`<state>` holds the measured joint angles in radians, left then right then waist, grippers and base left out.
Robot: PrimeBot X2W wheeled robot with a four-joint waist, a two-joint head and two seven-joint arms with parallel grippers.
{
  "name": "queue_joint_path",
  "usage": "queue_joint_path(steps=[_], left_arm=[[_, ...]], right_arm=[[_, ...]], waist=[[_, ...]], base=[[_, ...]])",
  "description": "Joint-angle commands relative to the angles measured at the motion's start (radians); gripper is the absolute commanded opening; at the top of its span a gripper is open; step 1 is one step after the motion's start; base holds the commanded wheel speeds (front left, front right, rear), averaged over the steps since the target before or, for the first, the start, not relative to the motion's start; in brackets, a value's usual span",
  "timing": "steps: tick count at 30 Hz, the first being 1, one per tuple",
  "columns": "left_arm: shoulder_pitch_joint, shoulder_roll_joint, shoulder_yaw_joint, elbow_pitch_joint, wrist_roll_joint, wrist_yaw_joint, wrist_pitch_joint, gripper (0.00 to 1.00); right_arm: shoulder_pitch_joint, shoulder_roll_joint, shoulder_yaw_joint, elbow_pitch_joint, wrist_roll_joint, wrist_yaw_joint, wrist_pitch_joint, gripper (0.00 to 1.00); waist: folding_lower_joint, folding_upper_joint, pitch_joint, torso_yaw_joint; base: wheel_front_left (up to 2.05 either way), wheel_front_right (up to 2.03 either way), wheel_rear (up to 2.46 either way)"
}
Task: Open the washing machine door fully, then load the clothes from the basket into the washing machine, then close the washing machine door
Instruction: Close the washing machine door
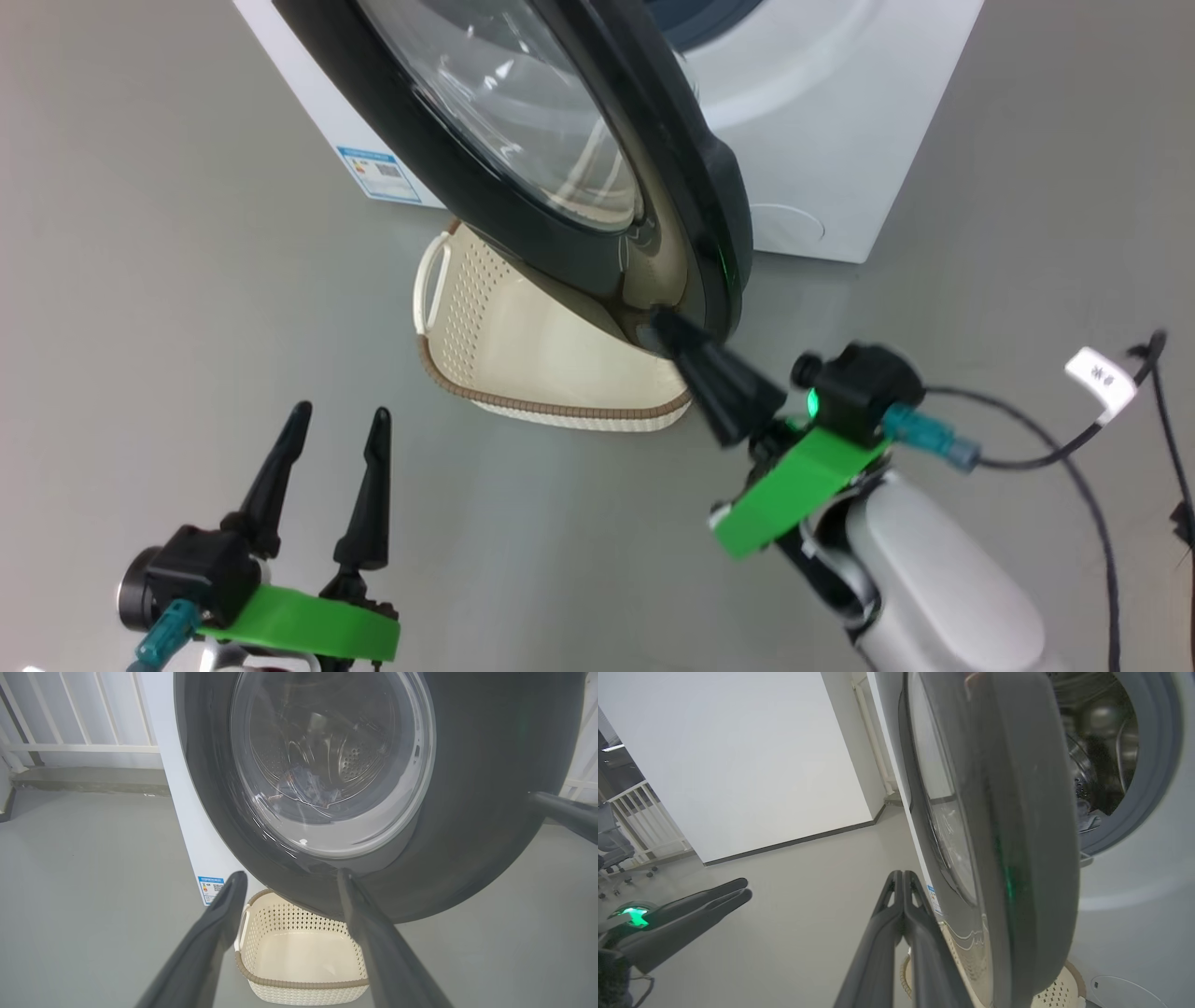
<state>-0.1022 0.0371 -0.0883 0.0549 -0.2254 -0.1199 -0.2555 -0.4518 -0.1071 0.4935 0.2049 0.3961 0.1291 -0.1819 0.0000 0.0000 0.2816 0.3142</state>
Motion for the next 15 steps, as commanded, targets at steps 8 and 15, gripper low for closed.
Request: queue_joint_path(steps=[8, 15], left_arm=[[-0.058, 0.013, 0.019, -0.023, -0.017, -0.005, -0.006, 1.0], [-0.073, 0.013, 0.004, -0.024, -0.018, -0.008, -0.006, 1.0]], right_arm=[[-0.153, 0.019, -0.076, 0.075, -0.028, 0.002, -0.039, 0.0], [-0.248, 0.012, -0.183, 0.125, -0.047, 0.002, -0.064, 0.0]], waist=[[0.0, 0.0, 0.057, 0.012], [0.0, 0.0, 0.082, 0.026]], base=[[0.0, 0.0, 0.0], [0.0, 0.0, 0.0]])
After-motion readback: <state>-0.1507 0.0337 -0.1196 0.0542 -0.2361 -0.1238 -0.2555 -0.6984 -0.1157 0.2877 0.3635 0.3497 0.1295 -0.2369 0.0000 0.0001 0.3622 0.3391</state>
